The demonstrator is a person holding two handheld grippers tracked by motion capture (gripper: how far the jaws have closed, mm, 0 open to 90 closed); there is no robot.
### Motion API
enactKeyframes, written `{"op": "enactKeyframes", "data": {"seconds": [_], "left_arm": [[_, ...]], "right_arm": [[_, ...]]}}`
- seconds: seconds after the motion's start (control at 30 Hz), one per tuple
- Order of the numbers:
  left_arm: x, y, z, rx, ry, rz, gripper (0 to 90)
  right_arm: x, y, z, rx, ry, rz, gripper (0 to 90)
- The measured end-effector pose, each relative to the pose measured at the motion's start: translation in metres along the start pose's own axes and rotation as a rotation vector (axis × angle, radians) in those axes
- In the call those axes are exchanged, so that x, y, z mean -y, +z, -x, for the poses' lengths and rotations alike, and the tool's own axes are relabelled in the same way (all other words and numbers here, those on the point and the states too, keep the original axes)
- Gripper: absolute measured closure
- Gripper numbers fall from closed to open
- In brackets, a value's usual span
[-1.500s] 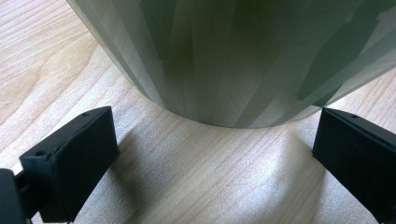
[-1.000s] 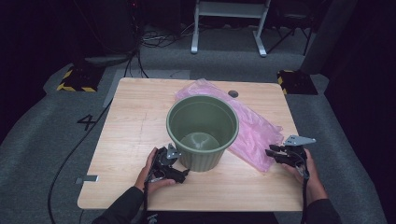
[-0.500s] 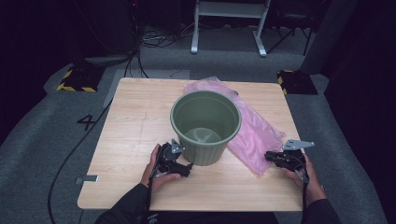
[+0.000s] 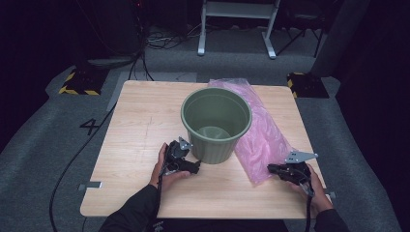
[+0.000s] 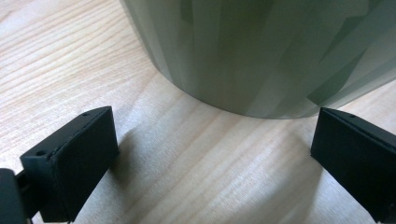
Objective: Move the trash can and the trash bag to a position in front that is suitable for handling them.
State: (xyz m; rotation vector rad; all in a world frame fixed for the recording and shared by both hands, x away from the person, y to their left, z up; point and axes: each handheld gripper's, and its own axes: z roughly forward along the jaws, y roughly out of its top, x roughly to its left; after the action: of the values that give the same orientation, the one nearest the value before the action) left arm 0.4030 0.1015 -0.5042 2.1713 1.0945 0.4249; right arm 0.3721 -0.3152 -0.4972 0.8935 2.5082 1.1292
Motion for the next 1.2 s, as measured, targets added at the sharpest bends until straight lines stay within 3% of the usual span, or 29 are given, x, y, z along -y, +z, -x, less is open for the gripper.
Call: {"op": "enactKeyframes", "data": {"seconds": [0.47,0.53,0.63,0.67,0.73,0.9,1.0,1.07,1.2], "left_arm": [[-0.005,0.004,-0.004,-0.012,-0.015,-0.002,0.0],[-0.004,0.004,-0.004,-0.014,-0.015,-0.001,0.1],[-0.003,0.003,-0.003,-0.008,-0.014,0.000,0.3],[-0.003,0.003,-0.003,-0.008,-0.014,0.000,0.3],[-0.002,0.002,-0.002,-0.005,-0.007,0.000,0.3],[0.001,-0.001,-0.002,0.013,0.013,-0.001,0.3],[0.003,-0.003,-0.001,0.025,0.024,0.001,0.3],[0.006,-0.006,-0.001,0.049,0.046,-0.002,0.1],[0.010,-0.009,-0.002,0.063,0.067,0.000,0.1]], "right_arm": [[-0.005,0.005,-0.035,-0.046,-0.068,-0.015,82.5],[-0.007,0.006,-0.042,-0.054,-0.080,-0.021,78.5],[-0.011,0.007,-0.054,-0.068,-0.124,-0.028,61.7],[-0.011,0.007,-0.054,-0.068,-0.124,-0.028,61.7],[-0.017,0.001,-0.061,-0.074,-0.148,-0.005,50.7],[-0.027,-0.015,-0.068,-0.022,-0.165,0.063,37.2],[-0.031,-0.022,-0.069,-0.004,-0.171,0.088,35.4],[-0.035,-0.032,-0.064,0.009,-0.162,0.128,35.3],[-0.035,-0.043,-0.055,0.050,-0.145,0.151,35.9]]}}
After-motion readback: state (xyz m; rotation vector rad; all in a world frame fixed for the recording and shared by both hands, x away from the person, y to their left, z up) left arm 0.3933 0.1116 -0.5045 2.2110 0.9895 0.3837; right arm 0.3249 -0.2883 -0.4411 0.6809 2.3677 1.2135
